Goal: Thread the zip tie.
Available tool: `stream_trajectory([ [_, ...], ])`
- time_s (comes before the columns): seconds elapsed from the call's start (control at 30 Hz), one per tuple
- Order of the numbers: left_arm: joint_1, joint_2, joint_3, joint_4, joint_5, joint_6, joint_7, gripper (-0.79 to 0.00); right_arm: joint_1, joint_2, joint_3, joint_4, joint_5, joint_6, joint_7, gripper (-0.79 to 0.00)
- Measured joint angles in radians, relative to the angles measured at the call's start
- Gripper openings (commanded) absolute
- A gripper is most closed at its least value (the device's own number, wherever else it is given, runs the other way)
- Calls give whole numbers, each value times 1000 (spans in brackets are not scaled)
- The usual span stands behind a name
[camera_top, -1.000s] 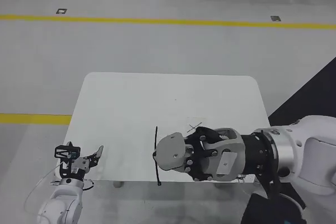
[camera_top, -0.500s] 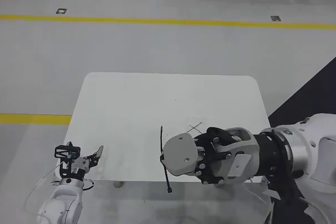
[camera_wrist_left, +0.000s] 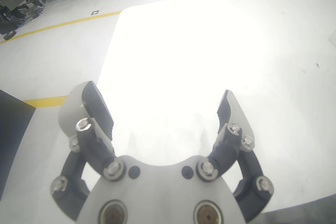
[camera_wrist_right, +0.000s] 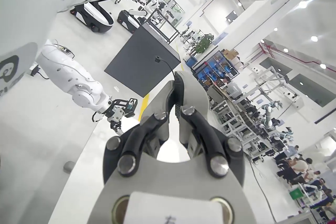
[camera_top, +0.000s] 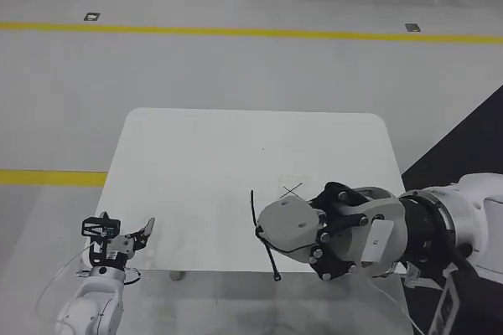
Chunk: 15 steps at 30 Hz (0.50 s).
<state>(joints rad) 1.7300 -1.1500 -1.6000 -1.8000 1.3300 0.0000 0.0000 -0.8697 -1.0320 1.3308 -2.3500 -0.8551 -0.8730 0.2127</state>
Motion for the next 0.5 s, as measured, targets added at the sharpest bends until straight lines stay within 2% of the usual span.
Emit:
stream_trajectory([
  [0.17,0,0,0,0,0,0,0,0,25,0,-48,0,76,-107,-50,-785],
  [0.5,0,0,0,0,0,0,0,0,75,11,-18,14,218,-130,-16,-785],
])
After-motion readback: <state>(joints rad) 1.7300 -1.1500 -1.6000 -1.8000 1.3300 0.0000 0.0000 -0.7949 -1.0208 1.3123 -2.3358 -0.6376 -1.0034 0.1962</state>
